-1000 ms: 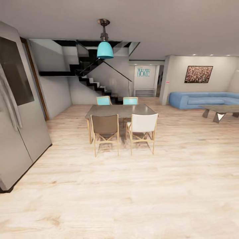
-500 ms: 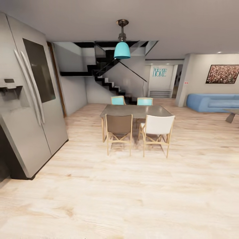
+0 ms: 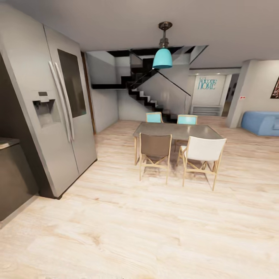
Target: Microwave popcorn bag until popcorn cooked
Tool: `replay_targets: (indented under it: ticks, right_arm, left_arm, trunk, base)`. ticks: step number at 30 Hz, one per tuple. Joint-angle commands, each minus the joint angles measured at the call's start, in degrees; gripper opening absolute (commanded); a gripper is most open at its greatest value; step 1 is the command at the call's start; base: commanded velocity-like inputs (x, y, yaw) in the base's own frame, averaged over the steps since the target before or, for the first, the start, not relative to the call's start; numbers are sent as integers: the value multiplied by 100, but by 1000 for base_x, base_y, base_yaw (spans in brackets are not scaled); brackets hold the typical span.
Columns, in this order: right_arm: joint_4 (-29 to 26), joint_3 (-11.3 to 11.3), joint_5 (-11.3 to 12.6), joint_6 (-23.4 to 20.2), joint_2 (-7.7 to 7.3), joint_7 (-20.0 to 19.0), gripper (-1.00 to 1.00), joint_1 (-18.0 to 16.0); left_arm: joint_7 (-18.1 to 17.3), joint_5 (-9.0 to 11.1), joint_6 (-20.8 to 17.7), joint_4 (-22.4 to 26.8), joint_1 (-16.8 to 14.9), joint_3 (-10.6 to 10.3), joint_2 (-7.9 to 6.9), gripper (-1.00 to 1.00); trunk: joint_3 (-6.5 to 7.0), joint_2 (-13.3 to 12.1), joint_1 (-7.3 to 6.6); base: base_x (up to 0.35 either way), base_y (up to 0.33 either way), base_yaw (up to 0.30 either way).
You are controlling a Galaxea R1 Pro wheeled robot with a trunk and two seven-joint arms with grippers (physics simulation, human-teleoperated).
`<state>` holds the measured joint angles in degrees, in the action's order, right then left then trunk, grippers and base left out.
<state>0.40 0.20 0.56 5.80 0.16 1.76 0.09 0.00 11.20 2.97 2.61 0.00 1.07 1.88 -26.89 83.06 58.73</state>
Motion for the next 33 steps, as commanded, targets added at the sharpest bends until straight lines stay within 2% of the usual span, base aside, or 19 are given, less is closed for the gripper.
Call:
replay_targets:
  ticks: [1,33]
  right_arm:
    - [4,4,2,26,2,17,100,0]
    - [4,7,-21,26,-7,17,100,0]
  left_arm:
    - [0,31,10,3,0,8,3,100]
    - [0,14,19,12,0,1,24,100]
  trunk:
    - [-3,2,0]
    - [-3,2,0]
  base:
    - [0,0,286]
    - [0,0,294]
